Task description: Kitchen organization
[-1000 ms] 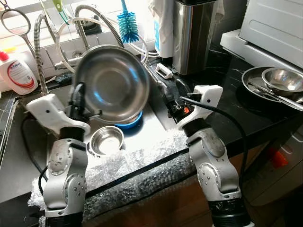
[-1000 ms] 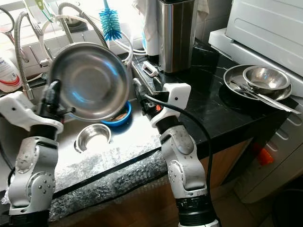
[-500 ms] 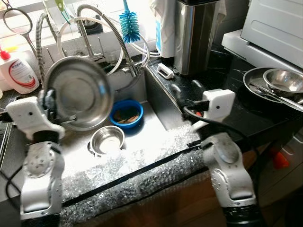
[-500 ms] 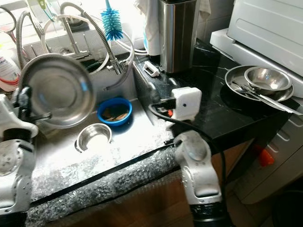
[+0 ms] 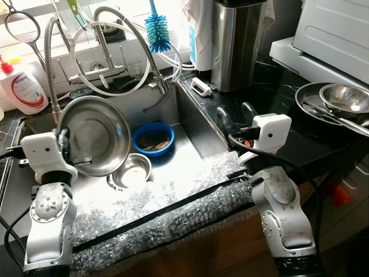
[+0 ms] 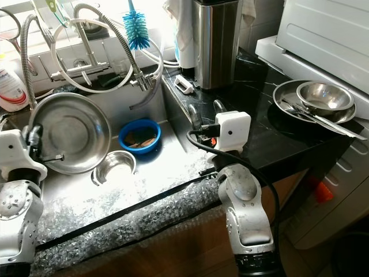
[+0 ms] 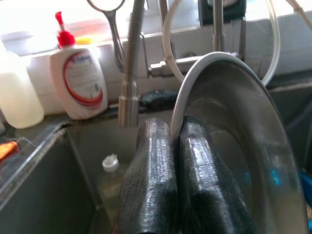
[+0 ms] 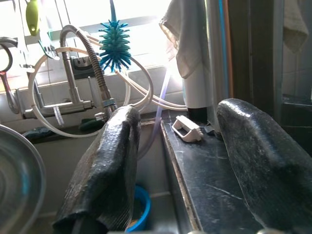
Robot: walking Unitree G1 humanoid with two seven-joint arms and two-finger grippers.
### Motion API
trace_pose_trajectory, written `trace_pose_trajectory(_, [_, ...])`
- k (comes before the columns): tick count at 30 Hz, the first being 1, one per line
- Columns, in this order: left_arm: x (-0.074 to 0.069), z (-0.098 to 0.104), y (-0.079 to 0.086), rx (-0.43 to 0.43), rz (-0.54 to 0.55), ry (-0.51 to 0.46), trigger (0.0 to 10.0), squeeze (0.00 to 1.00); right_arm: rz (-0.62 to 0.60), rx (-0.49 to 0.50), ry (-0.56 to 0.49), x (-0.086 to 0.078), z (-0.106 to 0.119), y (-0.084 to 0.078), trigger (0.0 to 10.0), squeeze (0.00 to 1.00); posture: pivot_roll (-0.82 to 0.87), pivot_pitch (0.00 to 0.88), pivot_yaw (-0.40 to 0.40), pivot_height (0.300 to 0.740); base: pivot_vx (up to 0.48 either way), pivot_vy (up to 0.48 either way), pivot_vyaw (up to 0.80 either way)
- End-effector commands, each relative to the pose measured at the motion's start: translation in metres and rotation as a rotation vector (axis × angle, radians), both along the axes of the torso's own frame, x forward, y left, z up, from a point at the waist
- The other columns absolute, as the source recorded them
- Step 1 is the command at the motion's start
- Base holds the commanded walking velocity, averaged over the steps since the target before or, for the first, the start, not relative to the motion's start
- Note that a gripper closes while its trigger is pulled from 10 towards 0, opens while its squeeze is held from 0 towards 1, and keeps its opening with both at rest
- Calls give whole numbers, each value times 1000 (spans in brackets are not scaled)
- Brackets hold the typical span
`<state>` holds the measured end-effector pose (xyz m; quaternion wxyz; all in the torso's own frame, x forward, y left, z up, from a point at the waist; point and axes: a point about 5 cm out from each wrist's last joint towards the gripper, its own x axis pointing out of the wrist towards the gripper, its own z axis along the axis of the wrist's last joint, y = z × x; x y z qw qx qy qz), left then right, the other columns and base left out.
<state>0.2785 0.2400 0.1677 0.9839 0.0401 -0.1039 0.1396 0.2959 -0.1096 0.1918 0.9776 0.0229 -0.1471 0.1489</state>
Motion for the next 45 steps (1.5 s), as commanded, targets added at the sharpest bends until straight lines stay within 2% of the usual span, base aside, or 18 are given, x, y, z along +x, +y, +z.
trace_pose_trajectory(1, [3,0,0,4,4,18,10000,0,17,-1,-35,-3,8,6,10000,0,-146,0,120,740,0,0,0])
trace_pose_trajectory(9, [4,0,-1,5,5,22,10000,0,17,0,-35,-3,8,6,10000,0,-146,0,120,740,0,0,0])
trace_pose_trajectory(10, [18,-14,-6,-52,-58,160,10000,0,37,-4,-26,-3,7,11,10000,0,-141,0,129,740,0,0,0])
trace_pose_trajectory(11, [25,-21,-8,-73,-84,230,10000,0,49,-5,-23,-3,7,13,10000,0,-142,0,131,740,0,0,0])
trace_pose_trajectory(12, [27,-24,-8,-64,-81,258,10000,0,54,-8,-23,-4,6,14,10000,0,-142,0,131,740,0,0,0])
trace_pose_trajectory(22, [29,-36,-18,-98,-117,341,10000,0,67,-18,-18,-3,6,17,10000,0,-144,0,133,740,0,0,0])
trace_pose_trajectory(24, [29,-41,-20,-125,-123,384,10000,0,73,-20,-15,-4,6,19,10000,0,-143,0,131,740,0,0,0])
trace_pose_trajectory(30, [27,-50,-21,-171,-123,434,10000,0,79,-20,-12,-4,5,20,10000,0,-142,0,132,740,0,0,0])
trace_pose_trajectory(45, [23,-58,-25,-197,-148,519,10000,0,88,-21,-5,-4,4,23,10000,0,-139,0,134,740,0,0,0])
